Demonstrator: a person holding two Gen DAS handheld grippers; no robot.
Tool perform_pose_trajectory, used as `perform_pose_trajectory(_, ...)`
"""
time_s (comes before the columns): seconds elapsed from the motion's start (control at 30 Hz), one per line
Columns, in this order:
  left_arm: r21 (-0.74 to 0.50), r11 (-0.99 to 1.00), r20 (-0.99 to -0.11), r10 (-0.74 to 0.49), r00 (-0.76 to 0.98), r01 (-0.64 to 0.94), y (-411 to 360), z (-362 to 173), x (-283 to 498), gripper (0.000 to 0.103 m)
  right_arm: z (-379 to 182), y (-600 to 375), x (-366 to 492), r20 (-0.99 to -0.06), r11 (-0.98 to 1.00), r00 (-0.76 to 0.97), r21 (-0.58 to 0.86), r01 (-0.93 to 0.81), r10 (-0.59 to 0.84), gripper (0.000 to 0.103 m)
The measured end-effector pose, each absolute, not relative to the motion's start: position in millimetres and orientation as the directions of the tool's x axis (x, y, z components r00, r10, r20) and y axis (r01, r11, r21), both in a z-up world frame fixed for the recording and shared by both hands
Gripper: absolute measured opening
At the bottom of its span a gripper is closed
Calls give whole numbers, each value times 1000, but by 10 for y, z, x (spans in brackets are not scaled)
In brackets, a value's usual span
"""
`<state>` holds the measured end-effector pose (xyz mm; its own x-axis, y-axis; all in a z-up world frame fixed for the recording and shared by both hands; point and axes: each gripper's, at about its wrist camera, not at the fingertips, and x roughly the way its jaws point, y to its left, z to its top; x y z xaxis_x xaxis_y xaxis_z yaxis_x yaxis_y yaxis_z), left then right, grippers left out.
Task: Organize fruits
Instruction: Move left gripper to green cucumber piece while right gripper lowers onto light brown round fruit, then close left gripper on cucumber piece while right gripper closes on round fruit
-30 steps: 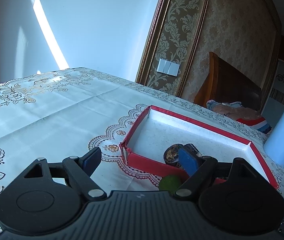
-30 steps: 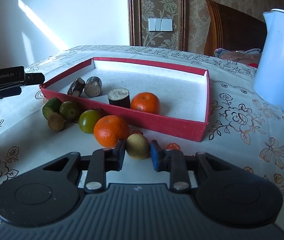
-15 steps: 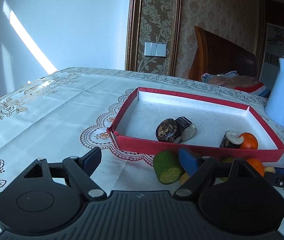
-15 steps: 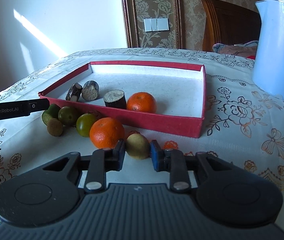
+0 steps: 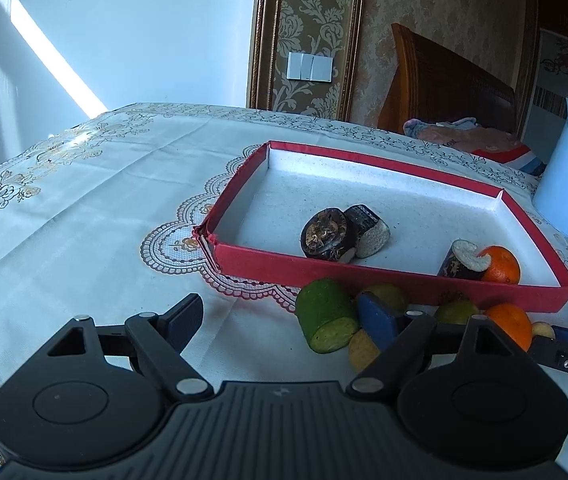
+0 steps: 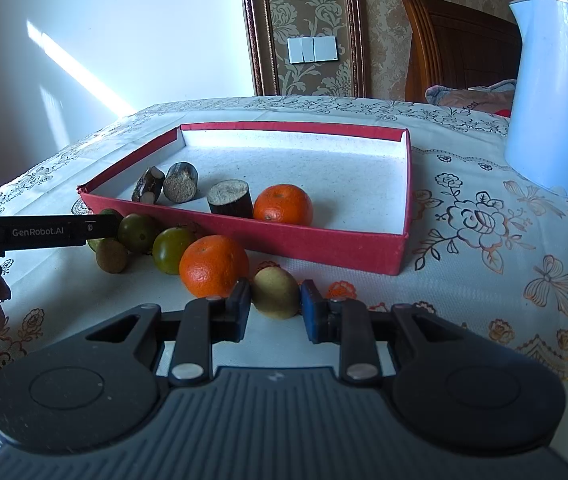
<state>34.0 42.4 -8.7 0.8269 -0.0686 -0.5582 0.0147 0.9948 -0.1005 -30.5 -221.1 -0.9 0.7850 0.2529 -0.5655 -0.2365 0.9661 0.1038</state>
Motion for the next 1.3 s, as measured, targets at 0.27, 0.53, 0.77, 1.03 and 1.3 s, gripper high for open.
perform_pose_trajectory(0.27,-95,993,-514,-112,850,73,372,-83,264,57,-10,-2213,-304,-566,966,785,104,-236,253,26)
perform_pose_trajectory(0.53,-87,991,-492,-135,860,105,338,-67,240,37,-10,-2214,-305,-566,966,785,102,-236,252,26)
perform_pose_trajectory(0.77,-100,987,-488,-158,859,125,346,-71,224,29,-10,-2206,-309,-566,967,786,98,-236,249,26)
perform_pose_trajectory(1.03,-109,986,-483,-164,860,126,361,-75,210,28,-11,-2206,-308,-565,967,786,98,-236,249,26)
perform_pose_trajectory(1.3,-105,987,-468,-156,870,120,367,-60,178,22,-13,-2209,-308,-565,967,786,99,-236,249,26)
